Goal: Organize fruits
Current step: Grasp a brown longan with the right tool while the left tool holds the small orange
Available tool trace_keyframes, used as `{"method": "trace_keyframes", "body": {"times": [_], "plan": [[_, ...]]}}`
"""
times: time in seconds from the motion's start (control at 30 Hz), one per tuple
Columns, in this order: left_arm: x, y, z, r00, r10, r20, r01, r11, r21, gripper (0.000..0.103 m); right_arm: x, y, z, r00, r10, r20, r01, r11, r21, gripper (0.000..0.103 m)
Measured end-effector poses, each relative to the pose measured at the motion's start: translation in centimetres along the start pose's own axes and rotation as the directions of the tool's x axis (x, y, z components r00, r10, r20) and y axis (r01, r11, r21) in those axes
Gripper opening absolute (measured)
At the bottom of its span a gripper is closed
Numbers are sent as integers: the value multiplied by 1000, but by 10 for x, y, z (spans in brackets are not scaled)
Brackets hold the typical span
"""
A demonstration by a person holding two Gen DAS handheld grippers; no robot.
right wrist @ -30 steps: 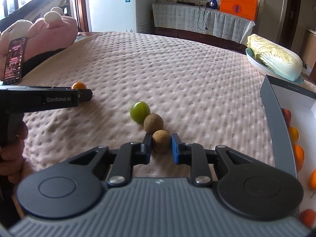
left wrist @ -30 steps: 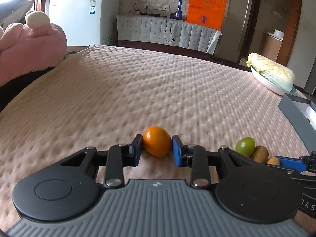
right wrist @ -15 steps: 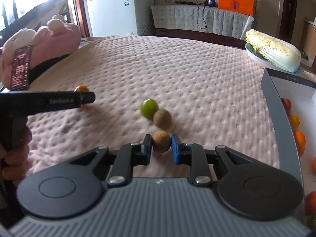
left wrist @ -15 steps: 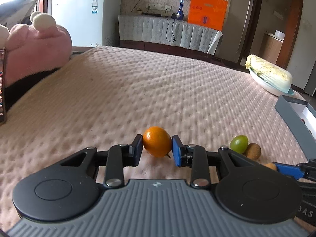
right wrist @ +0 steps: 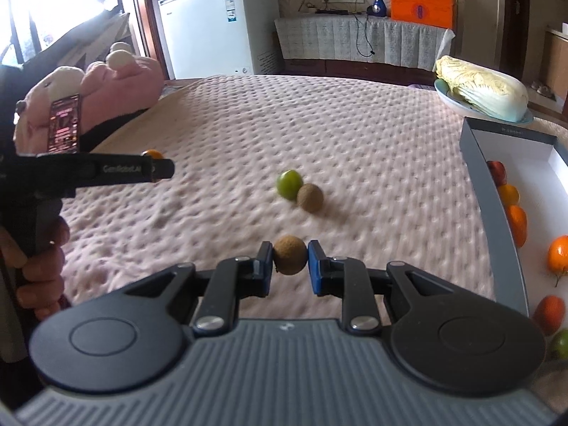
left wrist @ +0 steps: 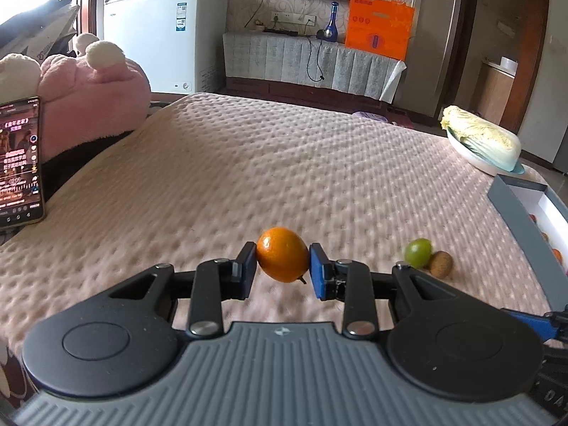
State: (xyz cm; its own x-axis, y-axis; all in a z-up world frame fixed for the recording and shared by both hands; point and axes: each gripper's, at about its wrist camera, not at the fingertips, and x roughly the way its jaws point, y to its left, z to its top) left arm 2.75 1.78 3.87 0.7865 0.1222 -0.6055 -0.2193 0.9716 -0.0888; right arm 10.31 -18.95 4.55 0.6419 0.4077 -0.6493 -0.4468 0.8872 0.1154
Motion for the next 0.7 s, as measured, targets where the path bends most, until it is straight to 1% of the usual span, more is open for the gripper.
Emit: {"method": "trace_keyframes", "body": {"times": [0.2, 0.27, 0.37, 0.43, 0.53, 0.7], "plan": [[-27, -14, -11, 1000, -22, 9, 22, 999, 25, 37, -14, 4, -4, 1000, 14, 20, -14, 1000, 13, 24], [-34, -18, -16, 1000, -18, 14, 17, 999, 36, 37, -19, 4, -6, 1000, 18, 25, -18, 1000, 9, 24], [-41, -18, -26, 1000, -21, -2, 21, 1000, 12, 37, -24, 3, -8, 1000, 10, 30, -10, 1000, -9, 24], [-46, -22, -30, 1000, -11, 9, 11, 999, 36, 37, -27, -2, -9, 999, 1, 36, -1, 1000, -4, 24], [-50, -27, -34, 1000, 0, 15, -1, 998, 65, 37, -32, -10, -10, 999, -5, 47, 4, 1000, 16, 24], [-43, -28, -34, 1000, 25, 7, -25, 997, 68, 37, -38, -16, -14, 999, 3, 49, -4, 1000, 20, 24]]}}
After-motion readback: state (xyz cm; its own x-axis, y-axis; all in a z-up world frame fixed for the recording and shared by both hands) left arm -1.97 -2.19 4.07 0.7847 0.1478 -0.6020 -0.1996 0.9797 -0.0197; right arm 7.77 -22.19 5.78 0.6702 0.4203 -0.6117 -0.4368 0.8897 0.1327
